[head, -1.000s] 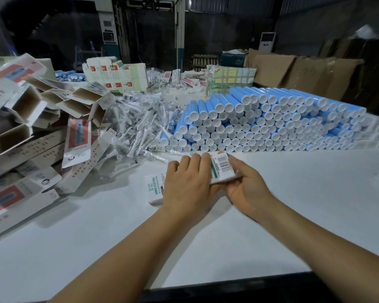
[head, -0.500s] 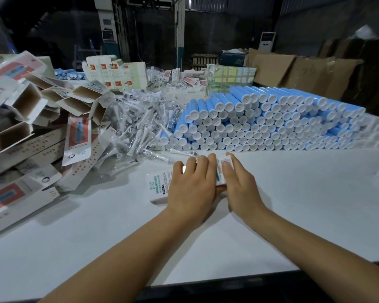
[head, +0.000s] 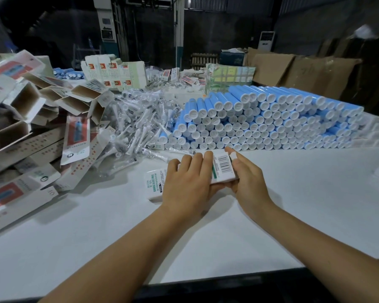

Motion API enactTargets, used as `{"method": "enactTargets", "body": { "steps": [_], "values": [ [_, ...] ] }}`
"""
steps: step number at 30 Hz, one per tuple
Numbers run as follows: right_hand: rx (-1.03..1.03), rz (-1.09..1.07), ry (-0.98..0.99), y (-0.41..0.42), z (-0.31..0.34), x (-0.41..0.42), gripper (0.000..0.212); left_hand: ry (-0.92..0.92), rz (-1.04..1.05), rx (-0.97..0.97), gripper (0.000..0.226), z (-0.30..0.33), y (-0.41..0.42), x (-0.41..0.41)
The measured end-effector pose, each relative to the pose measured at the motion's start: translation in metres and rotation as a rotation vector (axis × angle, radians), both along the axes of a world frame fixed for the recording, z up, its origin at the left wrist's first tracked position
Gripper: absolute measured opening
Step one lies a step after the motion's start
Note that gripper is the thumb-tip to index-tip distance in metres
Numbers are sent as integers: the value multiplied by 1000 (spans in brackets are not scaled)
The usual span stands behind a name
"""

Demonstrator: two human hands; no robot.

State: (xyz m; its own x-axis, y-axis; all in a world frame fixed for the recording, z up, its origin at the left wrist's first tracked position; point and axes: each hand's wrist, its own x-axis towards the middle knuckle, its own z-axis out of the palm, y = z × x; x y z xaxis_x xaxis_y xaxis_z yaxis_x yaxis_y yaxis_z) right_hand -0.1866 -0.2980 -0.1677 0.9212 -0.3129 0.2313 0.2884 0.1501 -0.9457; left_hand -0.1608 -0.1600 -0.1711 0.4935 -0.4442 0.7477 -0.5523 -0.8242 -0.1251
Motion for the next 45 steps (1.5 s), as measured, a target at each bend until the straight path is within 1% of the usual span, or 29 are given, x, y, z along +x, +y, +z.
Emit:
{"method": "enactTargets", "body": {
  "steps": [4, 9, 12, 14, 16, 17, 19, 20, 25, 27, 29, 32, 37, 42, 45],
  "values": [
    [-15, -19, 9, 0, -1, 0, 38, -34, -10, 13, 69, -1, 1, 0],
    [48, -45, 20, 2, -1, 0, 44, -83, 8, 49, 67, -1, -2, -2],
    [62, -63, 5, 2, -2, 1, 41, -103, 11, 49, 66, 0, -5, -3],
    [47, -40, 2, 1, -3, 2, 35, -99, 13, 43, 66, 1, -6, -2],
    [-8, -22, -2, 2, -4, 2, 29, -94, 15, 38, 66, 0, -6, -1],
    [-48, -32, 0, 2, -5, 2, 32, -96, 20, 35, 66, 0, -5, -1],
    [-158, -75, 14, 4, -7, 1, 49, -99, 32, 24, 68, 0, -5, 0],
    [-217, -100, 19, 6, -7, -1, 51, -99, 39, 18, 70, 1, -5, 1],
    [-502, -234, 25, 13, -2, -10, 41, -83, 90, -6, 73, 5, -4, 0],
    [-577, -266, 8, 17, -3, -11, 39, -99, 96, 9, 72, 4, -5, -1],
    [-608, -279, 7, 18, -5, -11, 41, -110, 107, 25, 73, 5, -6, -2],
    [-596, -270, 3, 15, -5, -11, 43, -111, 106, 18, 72, 6, -6, -2],
    [-349, -106, -20, 14, -5, -8, 41, -61, 79, -23, 73, 7, -5, 0],
    [-371, -58, -62, 12, -3, -8, 43, -50, 53, -26, 70, 9, -2, 0],
    [-343, 4, -101, 13, -1, -12, 38, -19, 10, -96, 78, 14, -1, -2]
  ]
}}
